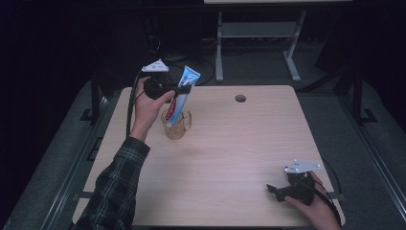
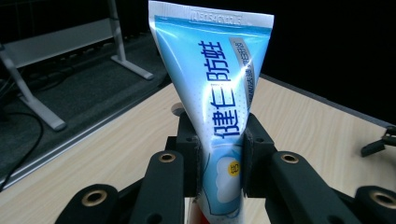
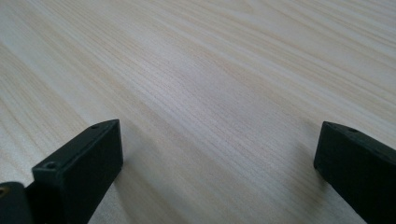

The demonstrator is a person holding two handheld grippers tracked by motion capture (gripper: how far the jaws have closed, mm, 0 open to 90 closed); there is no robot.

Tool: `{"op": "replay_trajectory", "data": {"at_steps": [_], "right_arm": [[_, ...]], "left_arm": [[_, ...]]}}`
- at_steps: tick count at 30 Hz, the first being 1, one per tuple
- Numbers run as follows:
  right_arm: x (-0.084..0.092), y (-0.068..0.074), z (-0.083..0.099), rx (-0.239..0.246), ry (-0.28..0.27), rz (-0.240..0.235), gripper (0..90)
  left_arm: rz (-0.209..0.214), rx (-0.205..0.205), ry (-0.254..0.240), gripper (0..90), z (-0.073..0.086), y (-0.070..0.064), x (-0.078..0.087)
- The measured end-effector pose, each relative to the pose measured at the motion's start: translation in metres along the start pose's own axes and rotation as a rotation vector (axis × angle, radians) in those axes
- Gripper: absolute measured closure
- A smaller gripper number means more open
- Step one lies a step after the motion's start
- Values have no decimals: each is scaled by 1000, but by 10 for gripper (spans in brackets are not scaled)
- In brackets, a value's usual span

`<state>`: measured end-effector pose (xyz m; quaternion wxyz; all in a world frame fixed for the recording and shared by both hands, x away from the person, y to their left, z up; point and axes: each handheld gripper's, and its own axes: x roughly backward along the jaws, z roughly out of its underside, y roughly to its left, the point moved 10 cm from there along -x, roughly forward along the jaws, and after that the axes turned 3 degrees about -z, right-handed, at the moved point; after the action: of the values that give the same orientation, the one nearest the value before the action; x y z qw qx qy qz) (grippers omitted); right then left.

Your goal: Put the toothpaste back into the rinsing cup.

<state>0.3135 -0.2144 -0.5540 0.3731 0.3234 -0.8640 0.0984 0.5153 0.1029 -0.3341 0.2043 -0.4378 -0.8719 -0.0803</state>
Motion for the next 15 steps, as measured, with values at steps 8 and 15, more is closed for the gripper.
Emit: {"op": "replay_trajectory", "data": {"at_steps": [8, 15], "right_arm": [[0, 0, 0, 1, 1, 2, 6], [0, 0, 0, 0, 0, 0, 6]], "left_arm": [[-11, 7, -18, 732, -5, 11, -5], [-26, 23, -28, 729, 0, 23, -10]]}}
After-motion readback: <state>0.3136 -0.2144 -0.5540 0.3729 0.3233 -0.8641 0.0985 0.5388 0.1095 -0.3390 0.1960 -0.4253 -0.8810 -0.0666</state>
